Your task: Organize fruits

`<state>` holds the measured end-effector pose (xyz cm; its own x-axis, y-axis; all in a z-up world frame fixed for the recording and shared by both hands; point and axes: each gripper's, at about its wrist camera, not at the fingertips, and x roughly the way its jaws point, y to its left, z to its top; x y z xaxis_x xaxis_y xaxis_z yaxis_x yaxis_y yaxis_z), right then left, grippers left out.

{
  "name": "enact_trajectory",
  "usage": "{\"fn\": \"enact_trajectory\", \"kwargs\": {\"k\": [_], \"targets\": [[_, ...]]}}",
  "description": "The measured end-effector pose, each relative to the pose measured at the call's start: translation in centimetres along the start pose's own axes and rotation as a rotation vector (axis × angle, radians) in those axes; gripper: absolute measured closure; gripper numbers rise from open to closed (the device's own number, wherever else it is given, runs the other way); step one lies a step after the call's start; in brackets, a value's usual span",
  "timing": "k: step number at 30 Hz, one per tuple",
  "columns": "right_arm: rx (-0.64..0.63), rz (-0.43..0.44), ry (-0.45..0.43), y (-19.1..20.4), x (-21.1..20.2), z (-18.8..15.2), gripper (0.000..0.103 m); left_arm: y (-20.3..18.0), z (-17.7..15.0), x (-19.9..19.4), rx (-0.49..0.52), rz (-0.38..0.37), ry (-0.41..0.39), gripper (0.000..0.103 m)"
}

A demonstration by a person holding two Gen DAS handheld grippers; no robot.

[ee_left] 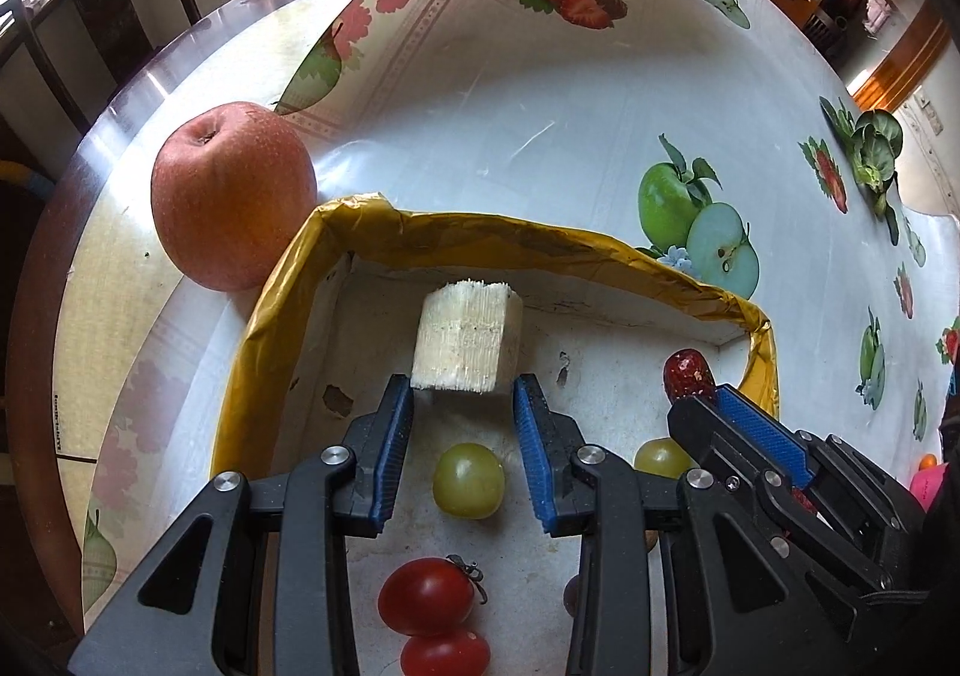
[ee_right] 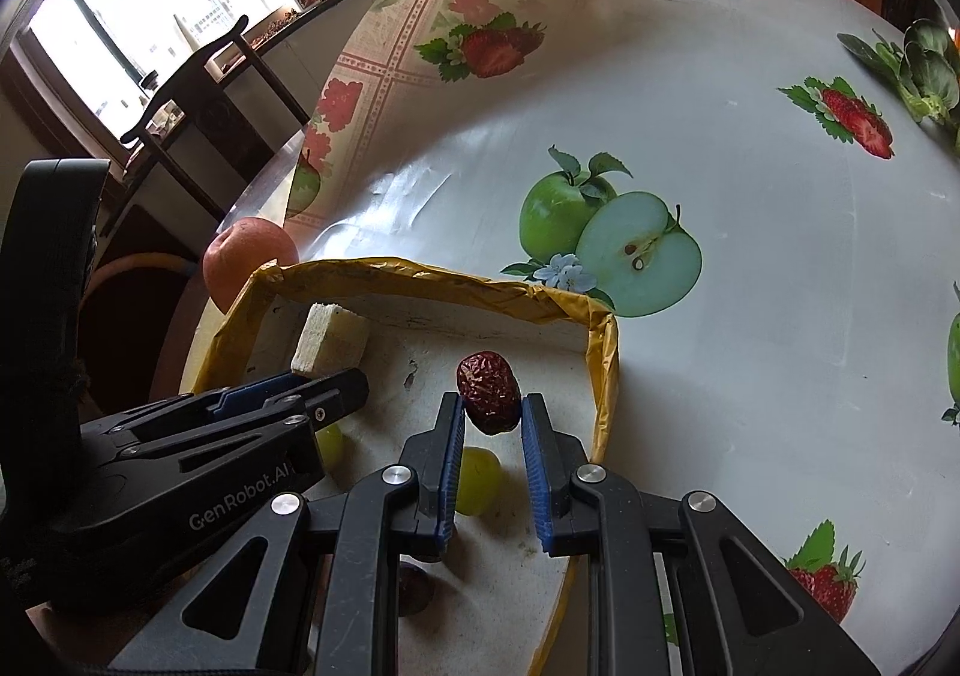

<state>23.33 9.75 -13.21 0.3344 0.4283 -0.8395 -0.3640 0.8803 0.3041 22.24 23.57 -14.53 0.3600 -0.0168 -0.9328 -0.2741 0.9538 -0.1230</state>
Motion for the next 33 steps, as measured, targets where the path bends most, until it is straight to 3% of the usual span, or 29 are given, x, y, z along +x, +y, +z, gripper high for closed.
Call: {"fn": "enact_trajectory", "kwargs": {"k": [7, 11, 17, 30, 33], "targets": [[0.012, 0.012, 0.009, -0.1, -0.2, 0.0, 0.081, -0.2, 0.3, -0.5, -0.001, 0.018, -0.005, 0.070], [0.014, 0.018, 0.008, 0.1, -0.7, -0.2, 0.078, 0.0, -0.2, -1.7, -0.003, 0.027, -0.024, 0.053], [0.002, 0.027, 0.001, 0.6, -2.1, -0.7, 0.077, 0.3, -1.7, -3.7, 0.005, 0.015, -0.040, 0.053], [-0.089, 0.064, 0.017, 1.5, -5.9, -4.4, 0.076, 0.4, -8.2, -6.3, 0.006, 0.002, -0.023, 0.053], [-0.130, 0.091, 0.030, 1.9, -6.7, -5.3, 0.068, 0.4, -9.6, -6.9, 0.014, 0.008, -0.016, 0.053]]}}
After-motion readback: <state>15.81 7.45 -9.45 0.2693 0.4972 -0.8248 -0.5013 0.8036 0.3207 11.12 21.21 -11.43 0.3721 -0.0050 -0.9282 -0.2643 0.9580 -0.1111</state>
